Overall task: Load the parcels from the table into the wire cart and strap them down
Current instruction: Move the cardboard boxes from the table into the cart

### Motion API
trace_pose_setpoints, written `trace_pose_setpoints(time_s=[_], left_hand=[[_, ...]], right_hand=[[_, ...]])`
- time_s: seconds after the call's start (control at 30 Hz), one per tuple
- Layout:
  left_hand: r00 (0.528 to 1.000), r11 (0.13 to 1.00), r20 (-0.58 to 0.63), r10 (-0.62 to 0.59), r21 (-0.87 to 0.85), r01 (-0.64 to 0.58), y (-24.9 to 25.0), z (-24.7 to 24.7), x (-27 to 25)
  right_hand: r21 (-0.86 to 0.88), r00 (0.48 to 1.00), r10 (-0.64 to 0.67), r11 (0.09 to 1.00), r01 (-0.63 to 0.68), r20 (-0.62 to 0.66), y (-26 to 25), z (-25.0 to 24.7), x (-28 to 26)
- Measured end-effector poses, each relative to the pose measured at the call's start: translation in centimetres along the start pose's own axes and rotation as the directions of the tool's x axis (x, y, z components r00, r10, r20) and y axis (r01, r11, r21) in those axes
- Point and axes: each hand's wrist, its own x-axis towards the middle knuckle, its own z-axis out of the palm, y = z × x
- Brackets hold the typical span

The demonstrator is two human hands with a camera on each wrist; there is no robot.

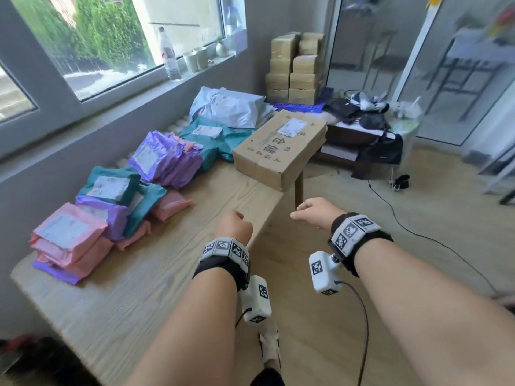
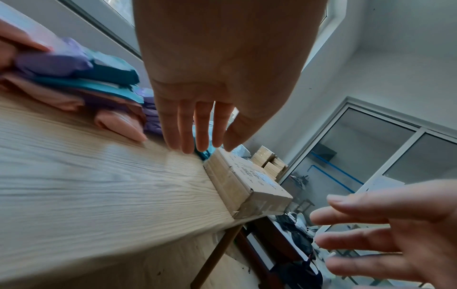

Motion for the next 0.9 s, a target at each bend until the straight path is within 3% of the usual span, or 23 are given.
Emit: trace_pose_setpoints(time_s=[0.33, 0.57, 0.7, 0.9], left_hand=[[0.999, 0.997, 0.023, 0.045, 0.062, -0.046, 11.1, 0.7, 15.9], [0.999, 0.994, 0.007, 0.042, 0.104, -0.042, 17.0, 2.3, 22.8], [1.0, 0.996, -0.016, -0.019, 0.09, 0.02, 19.0, 3.7, 26.8], [0.969, 0.976, -0.119, -0.218, -0.003, 0.219, 23.0, 7.6, 32.6]], right_hand=[[0.048, 0.997, 0.033, 0.998, -0.03, -0.064, -3.5, -8.4, 15.4], [0.023, 0.998, 0.031, 0.999, -0.029, -0.064, -3.5, -12.5, 24.2], [-0.065, 1.0, -0.007, 0.998, 0.005, -0.023, -3.6, -15.0, 30.0], [-0.144, 0.994, -0.058, 0.987, 0.071, 0.097, -3.1, -20.1, 39.9]])
